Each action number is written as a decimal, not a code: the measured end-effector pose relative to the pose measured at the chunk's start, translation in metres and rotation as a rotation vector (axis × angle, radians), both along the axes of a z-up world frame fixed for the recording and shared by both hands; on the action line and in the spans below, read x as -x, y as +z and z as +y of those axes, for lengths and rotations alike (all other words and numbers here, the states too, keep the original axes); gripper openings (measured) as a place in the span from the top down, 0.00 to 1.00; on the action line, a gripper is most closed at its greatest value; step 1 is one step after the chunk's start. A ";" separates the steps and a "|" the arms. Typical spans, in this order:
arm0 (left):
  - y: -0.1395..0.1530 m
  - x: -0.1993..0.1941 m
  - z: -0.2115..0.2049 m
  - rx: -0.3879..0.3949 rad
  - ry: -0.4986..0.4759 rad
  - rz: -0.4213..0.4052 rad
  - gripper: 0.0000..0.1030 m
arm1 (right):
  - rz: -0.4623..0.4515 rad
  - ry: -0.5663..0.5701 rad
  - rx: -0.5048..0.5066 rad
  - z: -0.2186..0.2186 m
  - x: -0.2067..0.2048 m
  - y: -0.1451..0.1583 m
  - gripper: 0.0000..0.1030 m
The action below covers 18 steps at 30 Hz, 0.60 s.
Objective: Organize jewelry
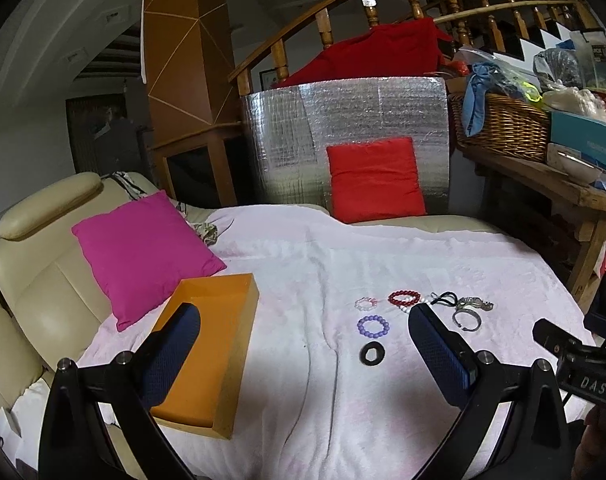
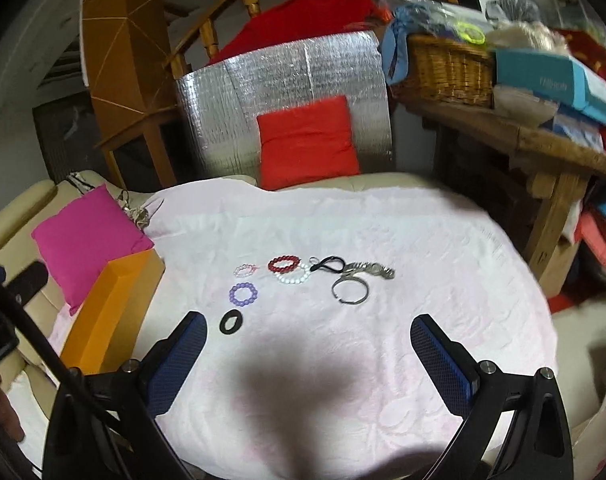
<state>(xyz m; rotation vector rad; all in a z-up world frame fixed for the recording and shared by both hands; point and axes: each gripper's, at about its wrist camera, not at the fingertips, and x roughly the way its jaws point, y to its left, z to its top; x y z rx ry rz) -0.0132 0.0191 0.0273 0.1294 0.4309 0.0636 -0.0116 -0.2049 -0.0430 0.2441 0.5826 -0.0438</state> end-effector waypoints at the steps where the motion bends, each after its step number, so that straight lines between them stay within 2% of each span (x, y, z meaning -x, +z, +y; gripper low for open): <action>1: -0.001 -0.002 0.001 -0.003 0.004 -0.001 0.00 | 0.001 -0.006 -0.016 0.000 -0.002 -0.001 0.00; 3: -0.003 -0.004 0.004 -0.007 0.014 -0.008 0.00 | -0.011 -0.004 -0.024 0.002 -0.004 0.000 0.00; 6: -0.007 -0.013 0.007 -0.004 0.017 0.004 0.00 | -0.018 -0.013 0.035 0.008 -0.011 0.002 0.00; 12: -0.014 -0.026 0.006 -0.015 0.011 0.011 0.00 | -0.023 -0.020 0.075 0.010 -0.026 0.002 0.00; 18: -0.025 -0.046 0.009 0.021 0.001 0.020 0.00 | -0.007 -0.021 0.073 0.009 -0.042 -0.003 0.00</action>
